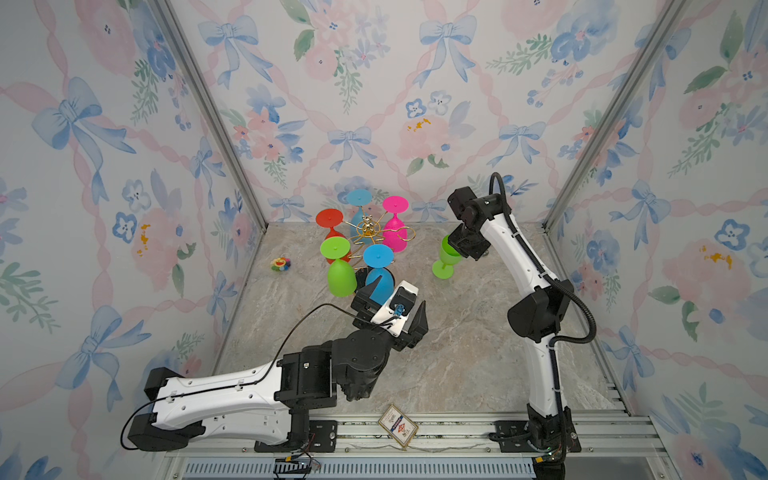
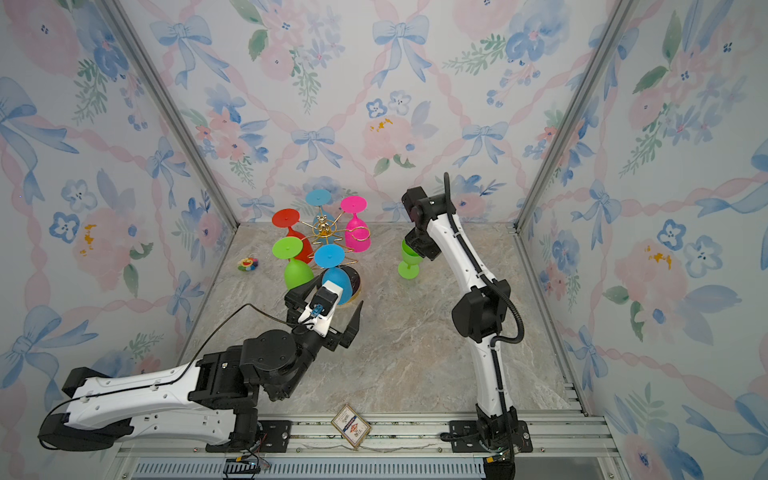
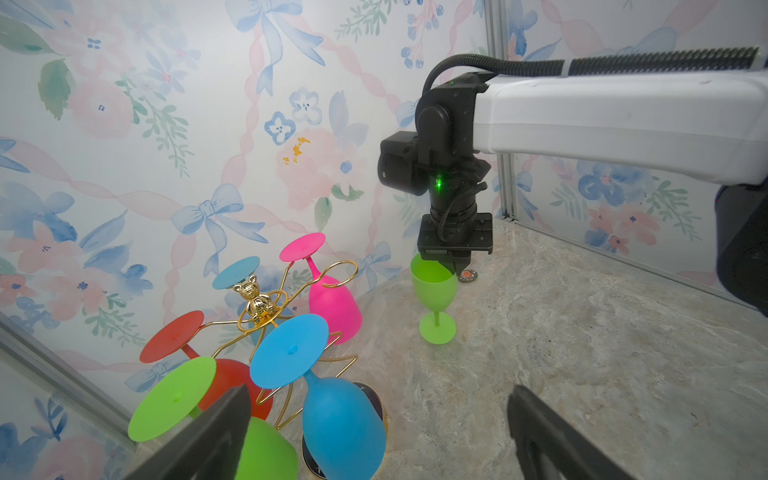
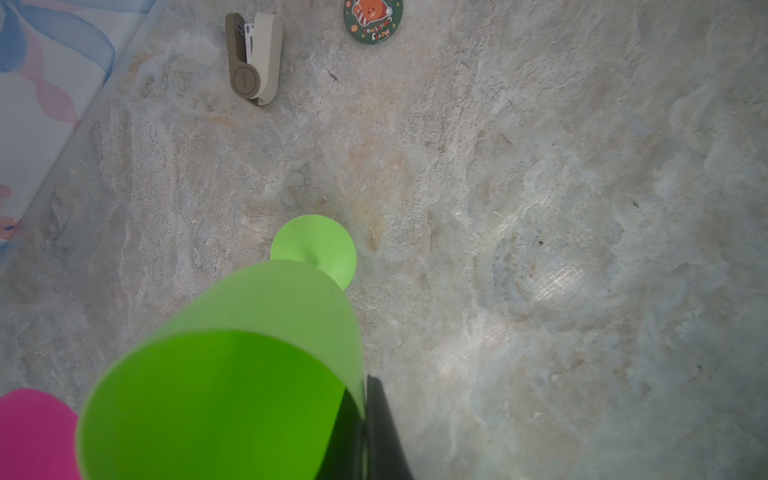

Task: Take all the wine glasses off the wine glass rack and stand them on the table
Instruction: 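Lower the green glass upright onto the table with the right gripper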

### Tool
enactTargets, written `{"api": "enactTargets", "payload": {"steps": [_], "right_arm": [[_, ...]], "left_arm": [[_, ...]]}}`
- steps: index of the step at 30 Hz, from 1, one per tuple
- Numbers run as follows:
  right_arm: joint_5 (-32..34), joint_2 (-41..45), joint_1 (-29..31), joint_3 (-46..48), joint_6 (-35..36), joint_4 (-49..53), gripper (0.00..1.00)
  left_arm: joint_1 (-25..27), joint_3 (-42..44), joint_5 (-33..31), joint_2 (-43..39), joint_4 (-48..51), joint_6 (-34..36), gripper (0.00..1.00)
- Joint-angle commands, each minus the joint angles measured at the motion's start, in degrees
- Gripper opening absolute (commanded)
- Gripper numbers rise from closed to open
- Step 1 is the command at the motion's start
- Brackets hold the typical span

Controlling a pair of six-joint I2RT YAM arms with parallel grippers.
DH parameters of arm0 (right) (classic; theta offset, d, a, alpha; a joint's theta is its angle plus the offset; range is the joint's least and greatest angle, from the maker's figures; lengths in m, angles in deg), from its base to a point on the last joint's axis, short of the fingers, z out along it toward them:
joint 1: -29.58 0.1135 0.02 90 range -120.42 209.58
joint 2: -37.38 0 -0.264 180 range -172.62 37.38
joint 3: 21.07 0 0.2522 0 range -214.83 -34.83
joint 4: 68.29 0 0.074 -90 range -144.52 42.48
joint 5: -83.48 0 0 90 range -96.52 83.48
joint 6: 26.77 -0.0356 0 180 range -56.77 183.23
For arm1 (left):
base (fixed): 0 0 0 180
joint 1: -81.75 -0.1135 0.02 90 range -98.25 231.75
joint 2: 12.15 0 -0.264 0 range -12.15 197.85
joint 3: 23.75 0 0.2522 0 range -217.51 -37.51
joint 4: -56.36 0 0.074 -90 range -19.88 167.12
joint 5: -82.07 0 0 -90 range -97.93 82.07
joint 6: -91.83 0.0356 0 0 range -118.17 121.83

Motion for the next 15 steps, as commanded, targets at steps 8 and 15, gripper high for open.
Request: {"api": "enactTargets", "payload": {"steps": [8,15], "right_arm": [[-0.6,-1.6,0.5,2.8,-1.3,-1.2,0.0],[-1.0,-1.9,0.7,4.0,-1.2,-2.3,0.0]], "left_arm": [[-1.0,0.6,1.1,1.0,-0.1,0.5,0.98],[-1.4,0.4,1.4,1.1,-0.1,0.9,0.98]]}}
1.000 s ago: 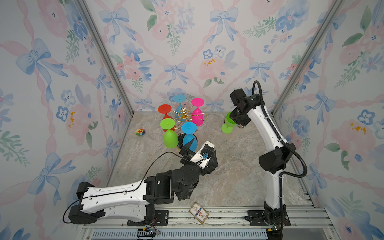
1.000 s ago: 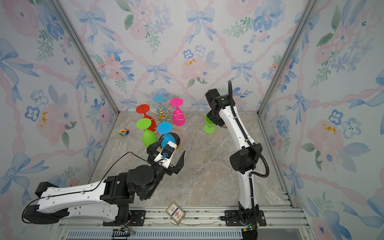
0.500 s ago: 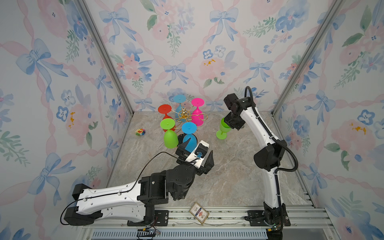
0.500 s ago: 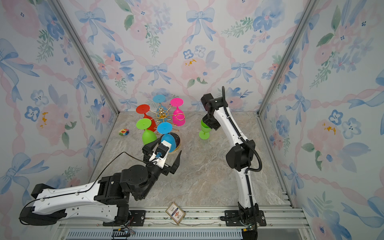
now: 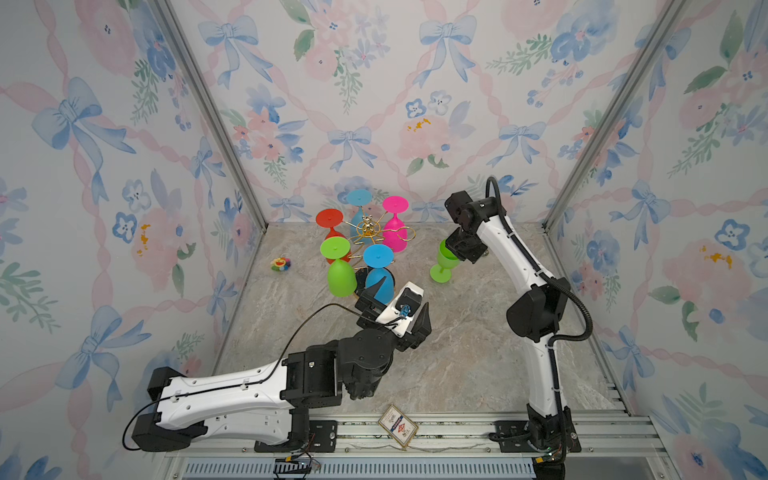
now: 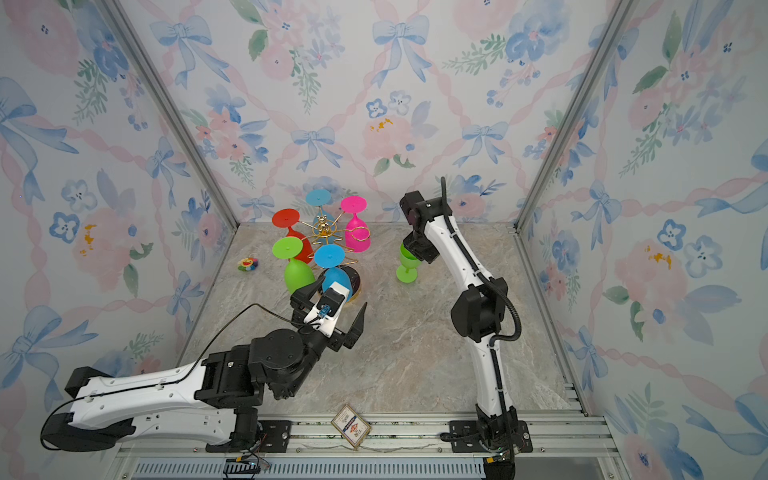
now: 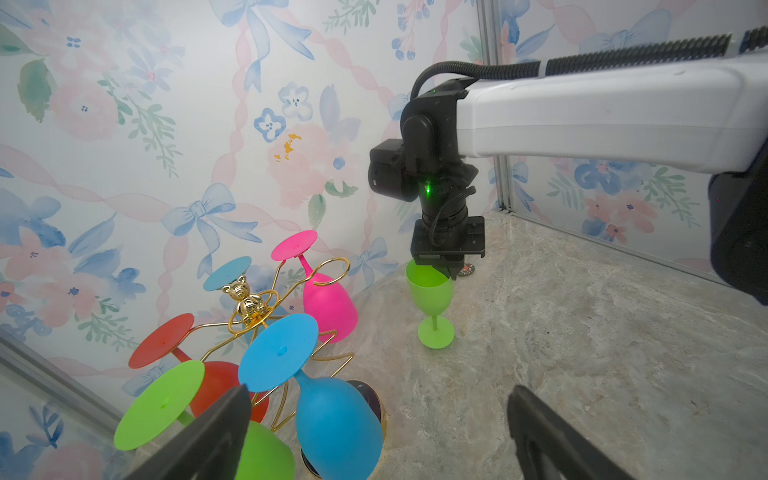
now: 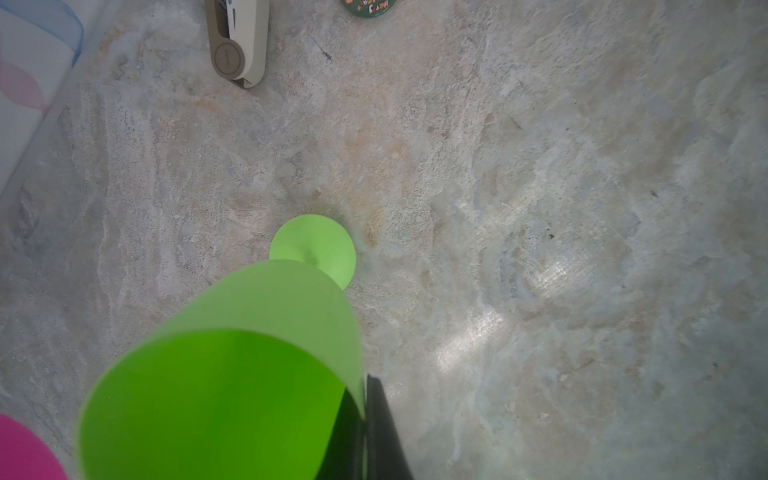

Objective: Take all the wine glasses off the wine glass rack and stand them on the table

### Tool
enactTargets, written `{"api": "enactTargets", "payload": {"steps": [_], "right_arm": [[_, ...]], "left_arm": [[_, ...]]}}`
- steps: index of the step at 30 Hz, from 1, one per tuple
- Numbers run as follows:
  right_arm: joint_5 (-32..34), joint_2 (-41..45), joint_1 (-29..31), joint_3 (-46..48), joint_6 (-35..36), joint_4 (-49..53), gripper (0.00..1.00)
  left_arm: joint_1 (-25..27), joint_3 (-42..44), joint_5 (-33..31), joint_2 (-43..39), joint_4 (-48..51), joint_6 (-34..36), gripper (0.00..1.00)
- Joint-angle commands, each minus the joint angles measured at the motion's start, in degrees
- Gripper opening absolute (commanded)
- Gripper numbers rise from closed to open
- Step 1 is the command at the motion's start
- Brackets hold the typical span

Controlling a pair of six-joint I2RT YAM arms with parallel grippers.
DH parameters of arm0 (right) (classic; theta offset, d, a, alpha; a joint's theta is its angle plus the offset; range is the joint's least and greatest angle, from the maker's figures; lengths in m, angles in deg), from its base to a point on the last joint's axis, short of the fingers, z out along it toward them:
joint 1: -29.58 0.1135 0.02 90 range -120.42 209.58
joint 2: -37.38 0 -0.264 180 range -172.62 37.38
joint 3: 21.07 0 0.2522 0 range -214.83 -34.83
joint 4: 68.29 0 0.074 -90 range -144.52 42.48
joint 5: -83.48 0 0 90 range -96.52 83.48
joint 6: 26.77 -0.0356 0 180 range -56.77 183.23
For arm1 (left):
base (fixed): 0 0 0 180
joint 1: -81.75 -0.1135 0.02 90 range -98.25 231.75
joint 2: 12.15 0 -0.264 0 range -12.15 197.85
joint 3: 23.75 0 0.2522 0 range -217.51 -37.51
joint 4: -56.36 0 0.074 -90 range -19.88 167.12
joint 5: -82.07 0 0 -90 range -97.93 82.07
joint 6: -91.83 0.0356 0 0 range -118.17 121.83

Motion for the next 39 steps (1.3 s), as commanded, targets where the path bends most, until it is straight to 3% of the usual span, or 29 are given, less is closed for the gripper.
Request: {"api": "enactTargets", "payload": {"steps": [1,6,12,24,30,39], "right_arm": [[-0.3,-1.3,0.6,1.0,-0.5,-0.4,0.0],[-0.7,-0.9,1.0,2.8,0.0,-2.3,0.01],[-0.5,-0.7,1.3,3.2,0.3,-3.3,0.11],[-0.9,0.0,1.3,3.9,1.0,-4.3,0.17],[-1.4,1.0,1.4,4.8,1.7,-5.9,0.25],[-0.7,3.3,1.6,5.1,4.1,-8.2,0.28]], "left_arm": [[-0.8,0.4,0.3,-0.2,-0.1,0.6,0.98],[-0.9,0.8,0.2,-0.7,-0.1,0.8,0.98],[-1.0,1.2,-0.2,-1.4,-0.1,0.9,0.98],[-1.0,1.6,-0.5,-2.2,0.1,0.9,0.98],[-1.4,1.8,-0.2,-2.0,0.5,0.5,0.98],[-2.4,1.6,1.3,-1.3,0.7,-0.3,0.98]]}}
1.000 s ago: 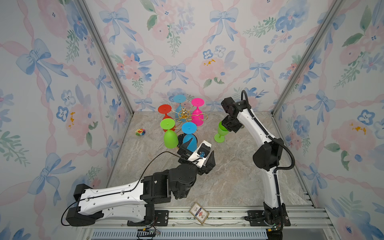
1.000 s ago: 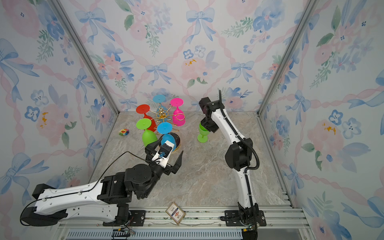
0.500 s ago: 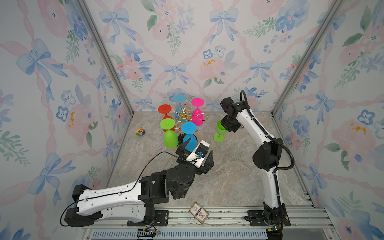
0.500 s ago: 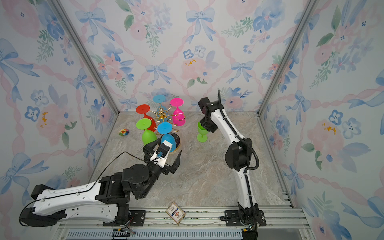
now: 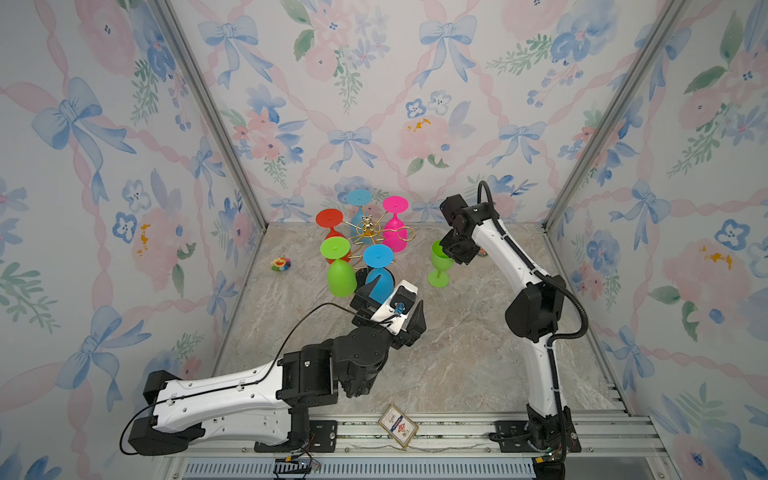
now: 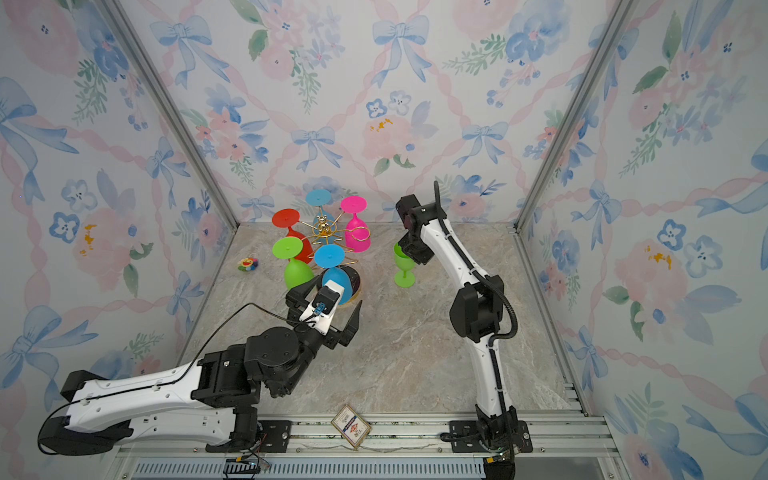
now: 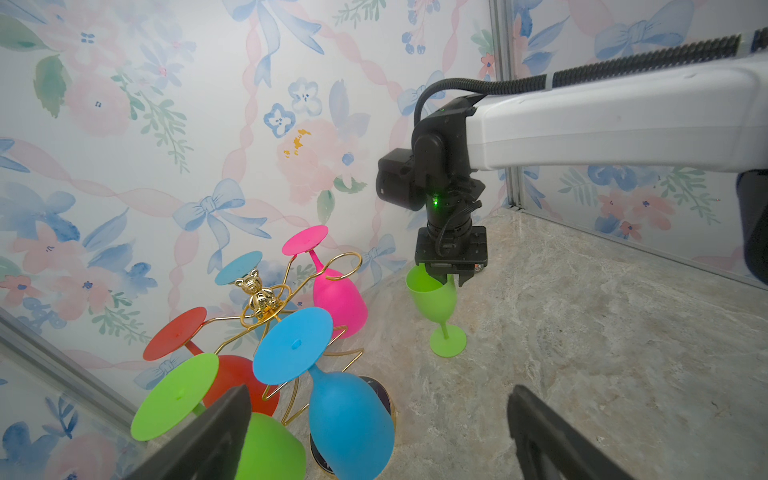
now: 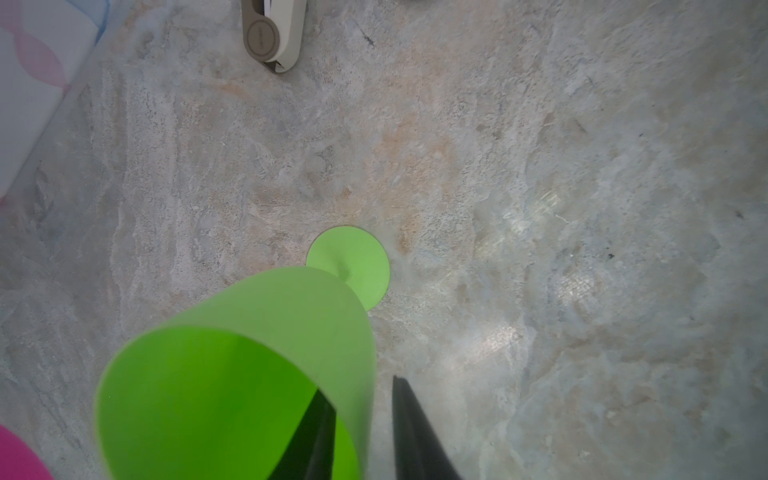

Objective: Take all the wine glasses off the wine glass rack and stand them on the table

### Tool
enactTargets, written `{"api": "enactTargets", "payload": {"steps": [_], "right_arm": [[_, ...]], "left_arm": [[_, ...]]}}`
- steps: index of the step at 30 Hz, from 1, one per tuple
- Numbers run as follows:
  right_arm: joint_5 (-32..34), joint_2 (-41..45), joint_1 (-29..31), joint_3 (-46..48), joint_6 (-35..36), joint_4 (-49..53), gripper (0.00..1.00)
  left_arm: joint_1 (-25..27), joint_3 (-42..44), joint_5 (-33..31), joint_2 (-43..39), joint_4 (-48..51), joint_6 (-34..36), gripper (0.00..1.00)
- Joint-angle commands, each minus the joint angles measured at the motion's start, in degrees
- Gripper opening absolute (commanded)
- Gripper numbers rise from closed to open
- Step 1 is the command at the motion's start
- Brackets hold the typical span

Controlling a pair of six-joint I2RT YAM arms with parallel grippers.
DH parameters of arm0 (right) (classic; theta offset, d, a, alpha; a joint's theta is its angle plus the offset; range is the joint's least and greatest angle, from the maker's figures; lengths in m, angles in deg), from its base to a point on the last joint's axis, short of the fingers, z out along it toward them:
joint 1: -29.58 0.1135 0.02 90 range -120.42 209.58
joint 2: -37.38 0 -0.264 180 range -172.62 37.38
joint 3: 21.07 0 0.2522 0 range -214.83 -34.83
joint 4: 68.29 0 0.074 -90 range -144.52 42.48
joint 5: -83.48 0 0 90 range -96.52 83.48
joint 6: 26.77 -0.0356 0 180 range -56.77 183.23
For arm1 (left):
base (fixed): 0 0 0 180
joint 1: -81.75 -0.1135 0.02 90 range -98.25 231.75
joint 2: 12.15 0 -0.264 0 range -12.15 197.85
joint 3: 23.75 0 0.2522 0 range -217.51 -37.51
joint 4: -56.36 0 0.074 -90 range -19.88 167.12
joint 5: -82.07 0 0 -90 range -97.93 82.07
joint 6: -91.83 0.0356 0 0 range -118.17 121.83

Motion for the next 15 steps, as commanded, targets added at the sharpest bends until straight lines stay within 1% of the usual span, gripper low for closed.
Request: {"api": "enactTargets", "payload": {"steps": [1,5,8,12,15], "right_arm": [[0.8,3.9,0.8,0.9,1.8,-0.5,0.29],[1.2,5.2,0.5,0.9,3.1,-0.3,0.33],[1.4,7.3,0.4,1.5,5.3,-0.5,0.38],[1.2,12.8,0.5,5.5,8.7,-3.9,0.52],[0.2,17.4,0.4,8.6,12.3,-7.2,0.61]], "left_arm": [[-0.9,0.5,1.1,0.4,0.5,-0.8,0.98],[-2.1,-0.3,2.2,1.0,1.6,-2.1,0.98],[-4.8,-1.1,6.1,1.1,3.0,-4.8,0.98],[-10.4,-3.2,13.9,1.0,4.7,-9.6,0.98],[-14.2,-4.7,18.4,1.6,5.5,-11.9,0.98]]}}
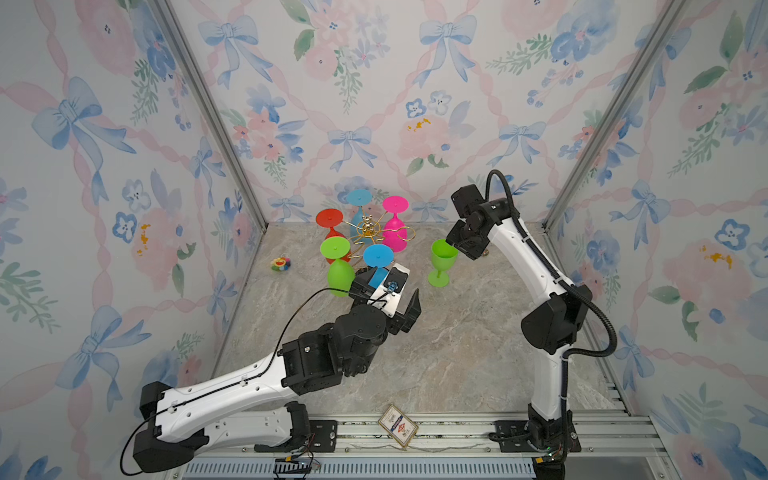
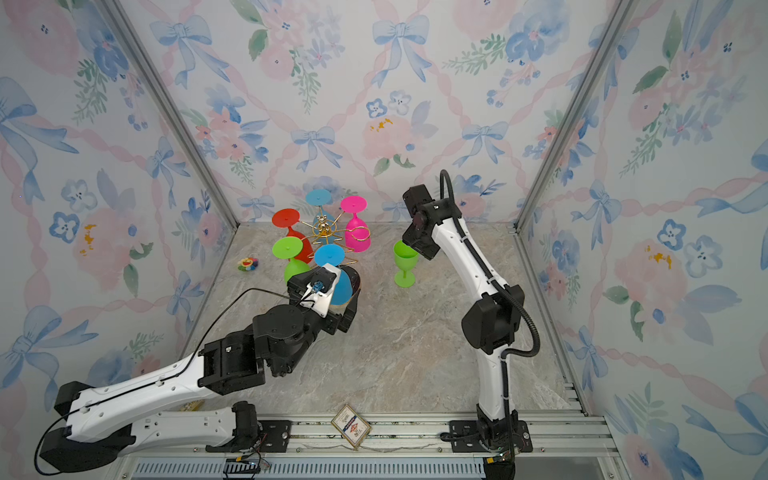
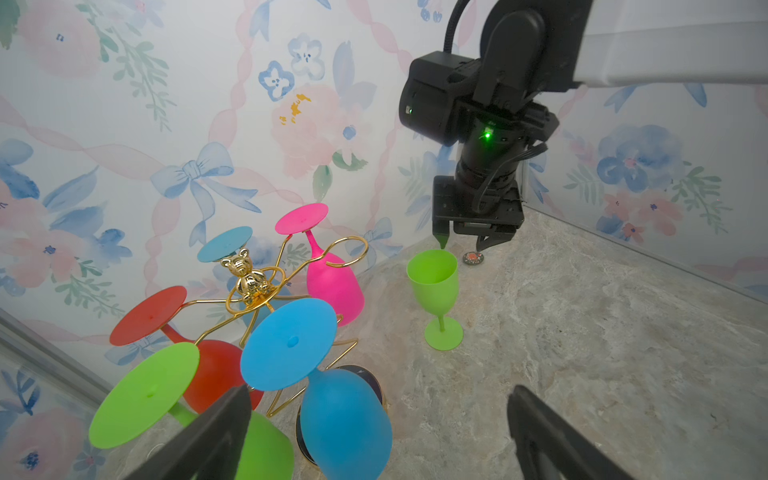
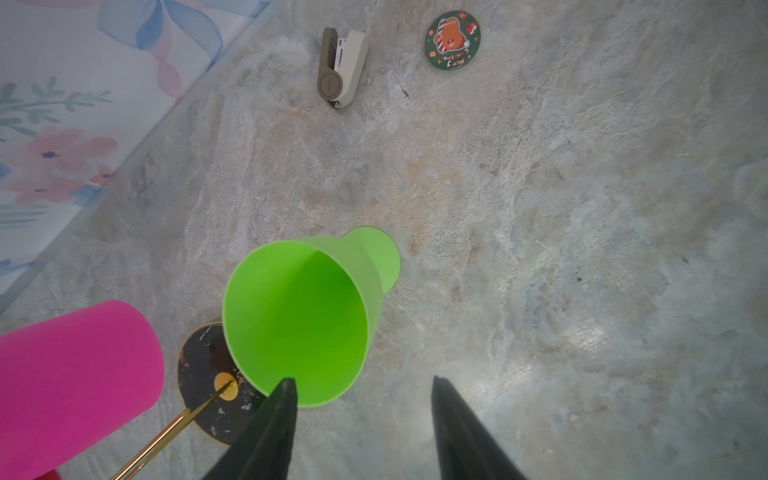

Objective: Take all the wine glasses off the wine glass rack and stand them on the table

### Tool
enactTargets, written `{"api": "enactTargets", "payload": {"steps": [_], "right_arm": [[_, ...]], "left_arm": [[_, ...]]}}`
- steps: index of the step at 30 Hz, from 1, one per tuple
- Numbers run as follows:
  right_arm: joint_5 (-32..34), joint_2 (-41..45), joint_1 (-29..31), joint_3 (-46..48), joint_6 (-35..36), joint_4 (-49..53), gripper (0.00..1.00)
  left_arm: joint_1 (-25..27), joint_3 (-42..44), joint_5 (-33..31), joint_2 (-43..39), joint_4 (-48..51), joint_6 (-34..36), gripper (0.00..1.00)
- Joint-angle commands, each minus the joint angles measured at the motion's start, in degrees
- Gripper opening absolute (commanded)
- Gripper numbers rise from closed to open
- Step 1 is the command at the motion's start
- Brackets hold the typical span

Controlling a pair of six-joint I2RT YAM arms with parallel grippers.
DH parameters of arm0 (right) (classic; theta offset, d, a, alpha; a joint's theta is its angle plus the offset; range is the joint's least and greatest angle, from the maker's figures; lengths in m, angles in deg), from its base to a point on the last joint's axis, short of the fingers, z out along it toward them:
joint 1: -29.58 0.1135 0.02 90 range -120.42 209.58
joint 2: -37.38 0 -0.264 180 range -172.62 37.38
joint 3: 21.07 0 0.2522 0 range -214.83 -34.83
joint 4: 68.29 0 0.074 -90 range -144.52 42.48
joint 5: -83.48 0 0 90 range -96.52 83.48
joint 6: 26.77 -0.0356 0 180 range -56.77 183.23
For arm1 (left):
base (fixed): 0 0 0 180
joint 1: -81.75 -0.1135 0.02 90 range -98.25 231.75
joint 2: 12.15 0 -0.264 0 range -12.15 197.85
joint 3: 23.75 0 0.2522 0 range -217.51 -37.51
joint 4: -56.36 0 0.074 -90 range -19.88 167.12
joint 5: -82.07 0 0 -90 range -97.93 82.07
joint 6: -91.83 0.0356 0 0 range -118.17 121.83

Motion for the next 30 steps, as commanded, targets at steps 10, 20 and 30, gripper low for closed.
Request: {"api": "enactTargets", "payload": {"steps": [10,20,30], "right_arm": [[-27.3,25.1,-5.6,30.7,13.7,-34.8,0.65],[-42.3,33.0,-2.2,42.0,15.3,-48.9,0.59],[-42.4,31.9,6.4,42.9,7.7,-56.5,0.48]], "left_arm": [[-10.5,-9.7,15.6,4.1,5.6,-10.6,0.98],[-30.0,-11.3,33.0,1.8,9.8,-19.5,0.98],[-39.5,-10.3,38.9,-0.2,11.7,-19.3,0.98]]}}
